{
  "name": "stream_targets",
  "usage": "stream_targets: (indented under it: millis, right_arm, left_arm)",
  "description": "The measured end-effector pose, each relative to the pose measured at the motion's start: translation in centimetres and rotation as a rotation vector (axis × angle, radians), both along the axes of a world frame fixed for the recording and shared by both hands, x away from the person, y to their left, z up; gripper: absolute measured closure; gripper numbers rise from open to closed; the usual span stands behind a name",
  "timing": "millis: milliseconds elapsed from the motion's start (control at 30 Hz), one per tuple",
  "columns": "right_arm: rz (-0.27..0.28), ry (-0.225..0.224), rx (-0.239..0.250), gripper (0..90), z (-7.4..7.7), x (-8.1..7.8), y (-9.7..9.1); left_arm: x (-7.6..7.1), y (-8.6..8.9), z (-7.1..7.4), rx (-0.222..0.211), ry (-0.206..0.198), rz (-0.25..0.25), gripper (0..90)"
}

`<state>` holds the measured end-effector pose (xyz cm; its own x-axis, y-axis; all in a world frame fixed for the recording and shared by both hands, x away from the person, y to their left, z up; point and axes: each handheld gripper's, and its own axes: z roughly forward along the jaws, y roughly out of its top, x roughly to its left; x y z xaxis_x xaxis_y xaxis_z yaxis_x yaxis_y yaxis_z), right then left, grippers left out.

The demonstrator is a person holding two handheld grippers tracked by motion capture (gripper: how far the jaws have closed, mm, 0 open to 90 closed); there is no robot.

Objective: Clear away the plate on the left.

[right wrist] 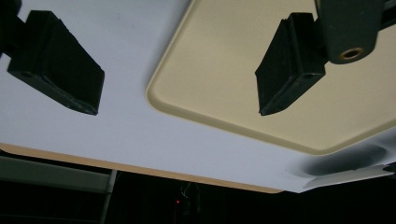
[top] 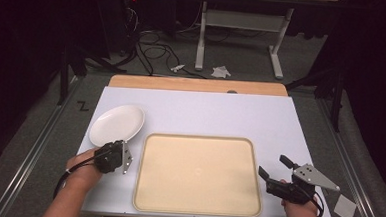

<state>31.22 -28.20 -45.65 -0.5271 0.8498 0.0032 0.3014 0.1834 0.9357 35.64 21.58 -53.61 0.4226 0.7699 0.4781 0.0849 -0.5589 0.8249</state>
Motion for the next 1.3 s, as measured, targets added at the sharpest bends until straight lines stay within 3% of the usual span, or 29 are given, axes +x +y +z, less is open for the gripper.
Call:
stream_targets:
  millis: [267,333,367,533,700,867,1300]
  right_arm:
    - [-0.002,0.001,0.000,16.2,0.0,0.0,0.0]
    - [-0.003,0.001,-0.001,16.2,0.1,0.0,0.1]
    - [-0.003,0.001,-0.001,16.2,0.1,0.0,0.1]
    - [-0.001,-0.005,0.006,16.2,0.1,-0.1,0.0]
    - [-0.001,-0.003,0.003,16.2,0.1,0.0,0.1]
    - [-0.003,0.001,0.006,16.2,0.1,0.0,0.1]
    - [-0.001,-0.003,0.003,16.2,0.1,0.0,0.0]
  left_arm:
    - [-1.0,-0.4,1.4,-0.067,-0.051,-0.017,87.5]
    - [-1.3,-0.5,1.8,-0.058,-0.056,-0.019,87.5]
    - [-1.4,-0.7,1.9,-0.084,-0.060,-0.024,87.5]
    - [-2.5,-1.2,2.8,-0.101,-0.082,-0.037,87.5]
    - [-3.4,-1.8,3.3,-0.088,-0.091,-0.059,87.4]
    - [-4.0,-2.7,3.7,-0.111,-0.095,-0.091,87.4]
    - [-5.1,-4.7,4.3,-0.120,-0.097,-0.156,87.5]
